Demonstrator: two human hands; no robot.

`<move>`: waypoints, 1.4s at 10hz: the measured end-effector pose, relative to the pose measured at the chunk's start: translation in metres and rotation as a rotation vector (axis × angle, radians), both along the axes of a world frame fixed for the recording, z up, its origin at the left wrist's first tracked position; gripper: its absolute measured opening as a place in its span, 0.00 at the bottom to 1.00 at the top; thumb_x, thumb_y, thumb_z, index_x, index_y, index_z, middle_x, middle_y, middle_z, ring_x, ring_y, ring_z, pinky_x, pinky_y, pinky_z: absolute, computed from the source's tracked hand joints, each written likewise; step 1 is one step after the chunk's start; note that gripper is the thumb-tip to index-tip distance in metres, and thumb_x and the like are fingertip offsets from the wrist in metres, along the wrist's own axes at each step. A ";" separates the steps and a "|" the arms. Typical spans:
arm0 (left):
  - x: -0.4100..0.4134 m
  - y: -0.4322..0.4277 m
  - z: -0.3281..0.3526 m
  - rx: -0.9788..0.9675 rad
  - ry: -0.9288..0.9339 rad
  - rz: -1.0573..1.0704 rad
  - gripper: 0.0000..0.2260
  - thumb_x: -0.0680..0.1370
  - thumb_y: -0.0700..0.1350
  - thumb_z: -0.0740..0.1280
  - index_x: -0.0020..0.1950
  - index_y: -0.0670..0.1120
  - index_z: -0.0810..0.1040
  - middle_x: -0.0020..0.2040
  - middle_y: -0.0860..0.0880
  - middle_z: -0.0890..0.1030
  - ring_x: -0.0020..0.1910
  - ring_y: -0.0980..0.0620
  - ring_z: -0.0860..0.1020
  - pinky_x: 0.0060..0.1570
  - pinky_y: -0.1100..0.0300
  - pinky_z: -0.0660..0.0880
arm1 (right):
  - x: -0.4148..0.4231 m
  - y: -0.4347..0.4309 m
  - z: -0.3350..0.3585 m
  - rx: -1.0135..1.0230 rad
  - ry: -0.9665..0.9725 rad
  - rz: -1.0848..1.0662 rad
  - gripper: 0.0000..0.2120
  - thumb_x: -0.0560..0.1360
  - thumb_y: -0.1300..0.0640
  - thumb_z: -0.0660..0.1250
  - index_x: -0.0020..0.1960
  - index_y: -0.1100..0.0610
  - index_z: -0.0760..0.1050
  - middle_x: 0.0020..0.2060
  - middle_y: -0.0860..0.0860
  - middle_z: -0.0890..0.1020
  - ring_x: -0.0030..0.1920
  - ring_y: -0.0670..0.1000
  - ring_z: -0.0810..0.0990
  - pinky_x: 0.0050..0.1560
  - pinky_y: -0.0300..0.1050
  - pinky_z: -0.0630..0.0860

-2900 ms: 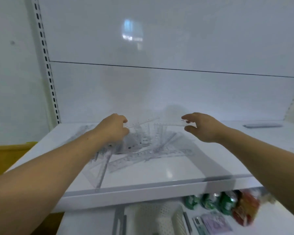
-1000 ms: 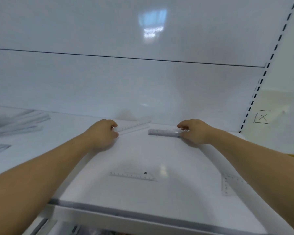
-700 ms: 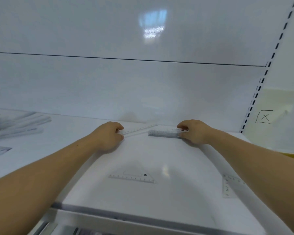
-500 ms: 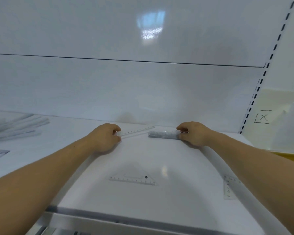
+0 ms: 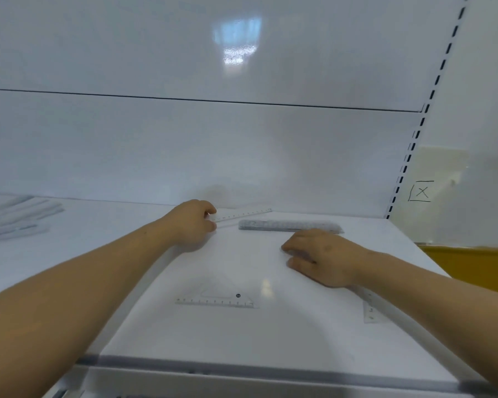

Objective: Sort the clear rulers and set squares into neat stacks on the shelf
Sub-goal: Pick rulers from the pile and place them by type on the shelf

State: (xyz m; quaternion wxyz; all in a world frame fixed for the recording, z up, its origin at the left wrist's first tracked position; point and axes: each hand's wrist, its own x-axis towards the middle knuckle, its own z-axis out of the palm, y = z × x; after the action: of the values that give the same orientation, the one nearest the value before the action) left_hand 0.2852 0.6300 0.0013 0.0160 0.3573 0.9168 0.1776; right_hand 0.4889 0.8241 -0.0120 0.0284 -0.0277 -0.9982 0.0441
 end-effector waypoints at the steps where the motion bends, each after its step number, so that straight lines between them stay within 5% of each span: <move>1: 0.007 0.021 0.003 -0.004 0.010 -0.046 0.20 0.78 0.45 0.64 0.70 0.45 0.69 0.65 0.47 0.73 0.61 0.48 0.73 0.58 0.61 0.66 | 0.010 -0.004 -0.002 -0.047 -0.102 -0.013 0.25 0.80 0.41 0.53 0.74 0.49 0.61 0.73 0.45 0.63 0.73 0.46 0.60 0.71 0.39 0.56; 3: 0.017 0.056 0.005 0.014 0.021 -0.144 0.20 0.77 0.46 0.65 0.69 0.49 0.70 0.64 0.48 0.74 0.61 0.49 0.73 0.59 0.61 0.67 | 0.019 -0.010 -0.005 -0.009 -0.301 -0.051 0.33 0.79 0.36 0.47 0.78 0.48 0.42 0.77 0.47 0.43 0.76 0.46 0.40 0.75 0.46 0.40; 8: 0.021 0.088 -0.004 -0.039 -0.004 -0.277 0.17 0.77 0.47 0.67 0.66 0.50 0.73 0.62 0.49 0.75 0.53 0.53 0.73 0.58 0.62 0.68 | 0.019 -0.011 -0.008 -0.022 -0.323 -0.052 0.32 0.79 0.37 0.45 0.78 0.49 0.39 0.77 0.47 0.40 0.76 0.46 0.37 0.75 0.47 0.37; 10: 0.020 0.092 -0.007 -0.046 -0.029 -0.284 0.17 0.78 0.47 0.65 0.67 0.51 0.73 0.64 0.51 0.74 0.59 0.53 0.72 0.56 0.64 0.66 | 0.018 -0.011 -0.009 -0.028 -0.309 -0.052 0.32 0.79 0.37 0.45 0.78 0.48 0.39 0.77 0.47 0.40 0.76 0.46 0.37 0.75 0.46 0.37; 12: 0.024 0.080 -0.003 -0.032 -0.040 -0.242 0.22 0.77 0.51 0.65 0.71 0.53 0.68 0.70 0.52 0.69 0.67 0.51 0.68 0.64 0.59 0.64 | 0.019 -0.011 -0.003 -0.054 -0.286 -0.062 0.32 0.78 0.36 0.48 0.78 0.48 0.45 0.77 0.47 0.46 0.77 0.47 0.43 0.75 0.46 0.43; 13: 0.025 0.057 0.001 -0.035 -0.024 -0.199 0.24 0.77 0.52 0.65 0.72 0.53 0.66 0.72 0.52 0.66 0.70 0.51 0.66 0.66 0.58 0.62 | 0.009 -0.008 0.010 -0.071 -0.212 -0.086 0.30 0.76 0.34 0.53 0.74 0.45 0.59 0.73 0.45 0.61 0.74 0.50 0.58 0.72 0.50 0.58; 14: 0.028 0.023 0.000 -0.053 -0.046 -0.137 0.25 0.77 0.56 0.64 0.72 0.54 0.65 0.73 0.53 0.64 0.71 0.52 0.65 0.67 0.59 0.61 | -0.014 -0.006 0.029 -0.061 -0.118 -0.088 0.28 0.76 0.35 0.55 0.73 0.46 0.61 0.71 0.46 0.64 0.71 0.51 0.64 0.70 0.49 0.61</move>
State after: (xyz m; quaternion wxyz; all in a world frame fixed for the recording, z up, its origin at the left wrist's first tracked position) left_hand 0.3133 0.6529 0.0008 0.0586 0.4146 0.8939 0.1598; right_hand 0.4749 0.8178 0.0171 -0.0293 -0.0749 -0.9942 0.0715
